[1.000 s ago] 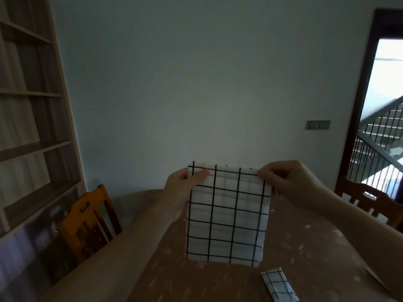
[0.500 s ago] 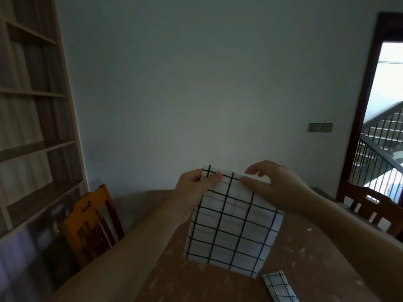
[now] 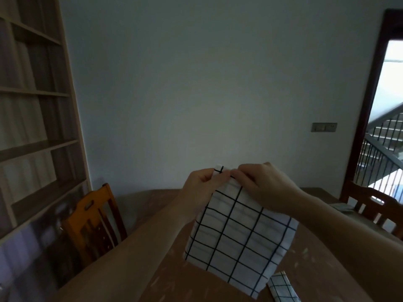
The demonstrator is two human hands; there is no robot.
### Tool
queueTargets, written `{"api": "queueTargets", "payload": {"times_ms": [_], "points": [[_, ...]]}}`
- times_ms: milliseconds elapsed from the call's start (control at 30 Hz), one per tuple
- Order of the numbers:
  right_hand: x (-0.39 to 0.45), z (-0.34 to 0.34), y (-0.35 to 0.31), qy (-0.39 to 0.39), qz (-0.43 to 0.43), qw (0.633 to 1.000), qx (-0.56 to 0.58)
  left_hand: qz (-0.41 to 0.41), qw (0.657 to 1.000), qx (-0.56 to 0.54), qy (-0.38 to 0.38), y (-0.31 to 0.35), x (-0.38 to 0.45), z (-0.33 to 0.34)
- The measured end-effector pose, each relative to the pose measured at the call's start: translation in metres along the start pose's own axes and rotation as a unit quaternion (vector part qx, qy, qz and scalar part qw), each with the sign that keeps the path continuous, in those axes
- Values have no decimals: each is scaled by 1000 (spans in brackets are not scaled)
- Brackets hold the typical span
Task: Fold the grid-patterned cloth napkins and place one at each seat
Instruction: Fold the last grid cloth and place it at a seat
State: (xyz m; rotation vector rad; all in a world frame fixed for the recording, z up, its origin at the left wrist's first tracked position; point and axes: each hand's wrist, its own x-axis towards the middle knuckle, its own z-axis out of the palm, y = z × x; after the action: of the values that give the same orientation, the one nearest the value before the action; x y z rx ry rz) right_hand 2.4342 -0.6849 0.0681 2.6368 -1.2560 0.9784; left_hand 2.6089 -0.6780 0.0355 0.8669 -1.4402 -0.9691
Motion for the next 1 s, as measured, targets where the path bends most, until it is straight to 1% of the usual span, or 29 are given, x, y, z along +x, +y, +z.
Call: {"api": "queueTargets", "payload": {"times_ms": [67, 167, 267, 400, 567, 667, 767, 833, 900, 967, 1000], "points": [[2, -1, 1, 21, -15, 999, -19, 4, 1000, 17, 9, 2, -1, 2], [1, -4, 6, 41, -23, 999, -6, 37, 997, 68, 27, 2, -1, 2], [1, -7, 11, 63, -7, 998, 28, 83, 987, 133, 30, -8, -1, 0], [4, -17, 22, 103, 24, 993, 54, 107, 973, 202, 39, -23, -4, -8], [3, -26, 37, 123, 35, 991, 50, 108, 965, 239, 4, -27, -7, -19], [2, -28, 40, 115, 20, 993, 13, 121, 958, 261, 0, -27, -7, -20], [-1, -28, 42, 116, 9, 993, -6, 126, 961, 245, -20, -29, -7, -22], [0, -29, 42, 97, 23, 994, 39, 129, 960, 245, -35, -29, -7, -24], [3, -30, 42, 40, 42, 992, 110, 132, 955, 258, -59, -28, -7, -24], [8, -27, 40, -1, 44, 991, 129, 133, 948, 275, -84, -27, -6, -22], [10, -25, 38, -3, 42, 991, 127, 135, 947, 279, -90, -27, -6, -22]]}}
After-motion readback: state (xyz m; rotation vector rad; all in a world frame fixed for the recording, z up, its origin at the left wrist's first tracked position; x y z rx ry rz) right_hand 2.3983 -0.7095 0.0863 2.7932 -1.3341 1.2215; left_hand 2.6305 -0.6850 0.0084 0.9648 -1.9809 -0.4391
